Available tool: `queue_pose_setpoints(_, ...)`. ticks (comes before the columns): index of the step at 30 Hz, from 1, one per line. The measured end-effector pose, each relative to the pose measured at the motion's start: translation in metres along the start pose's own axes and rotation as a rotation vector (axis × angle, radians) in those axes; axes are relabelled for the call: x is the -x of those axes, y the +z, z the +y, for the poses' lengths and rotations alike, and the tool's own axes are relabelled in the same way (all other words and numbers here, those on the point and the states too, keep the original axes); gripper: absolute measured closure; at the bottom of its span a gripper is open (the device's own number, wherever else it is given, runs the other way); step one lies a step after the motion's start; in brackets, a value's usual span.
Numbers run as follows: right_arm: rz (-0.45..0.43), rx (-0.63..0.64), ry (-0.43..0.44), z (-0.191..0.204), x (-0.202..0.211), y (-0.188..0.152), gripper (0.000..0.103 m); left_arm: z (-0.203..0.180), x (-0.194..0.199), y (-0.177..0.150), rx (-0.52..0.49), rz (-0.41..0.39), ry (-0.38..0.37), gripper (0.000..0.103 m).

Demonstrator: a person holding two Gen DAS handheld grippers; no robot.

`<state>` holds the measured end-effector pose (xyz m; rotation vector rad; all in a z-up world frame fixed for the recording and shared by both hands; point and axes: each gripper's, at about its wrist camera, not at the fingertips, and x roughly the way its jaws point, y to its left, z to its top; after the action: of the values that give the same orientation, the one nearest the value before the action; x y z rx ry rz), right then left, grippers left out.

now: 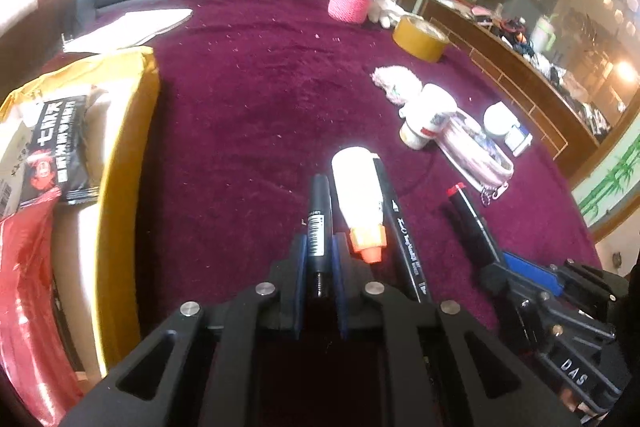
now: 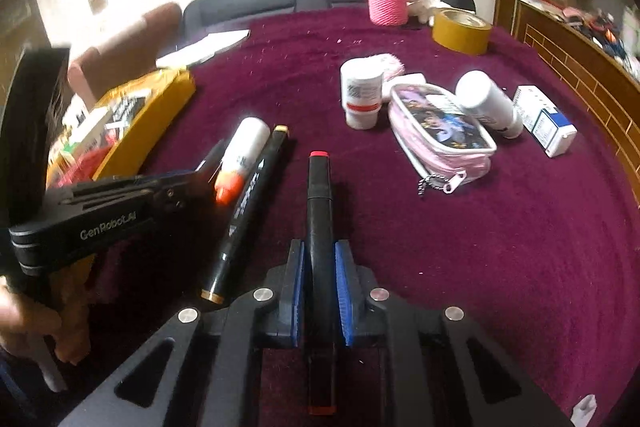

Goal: Organize objects
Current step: 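Grasp a silver-banded black marker with the left tool while the right tool grasps a red-capped marker, then carry both markers over the tray with both tools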

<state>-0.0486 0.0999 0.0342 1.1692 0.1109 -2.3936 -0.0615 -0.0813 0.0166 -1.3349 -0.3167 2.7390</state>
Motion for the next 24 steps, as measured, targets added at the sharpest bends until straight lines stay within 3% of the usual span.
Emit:
queue_pose_setpoints(10, -0.036, -0.007, 0.086, 0.017, 0.016, 0.009, 0.087, -0.005, 0.040, -0.005, -0.030, -0.113, 0.068, 0.091)
queue_pose_setpoints(24, -0.034, 0.080, 0.179, 0.079, 0.010, 0.042, 0.087, 0.041, 0.091, -0.011, 0.052, -0.207, 0.108, 0.091)
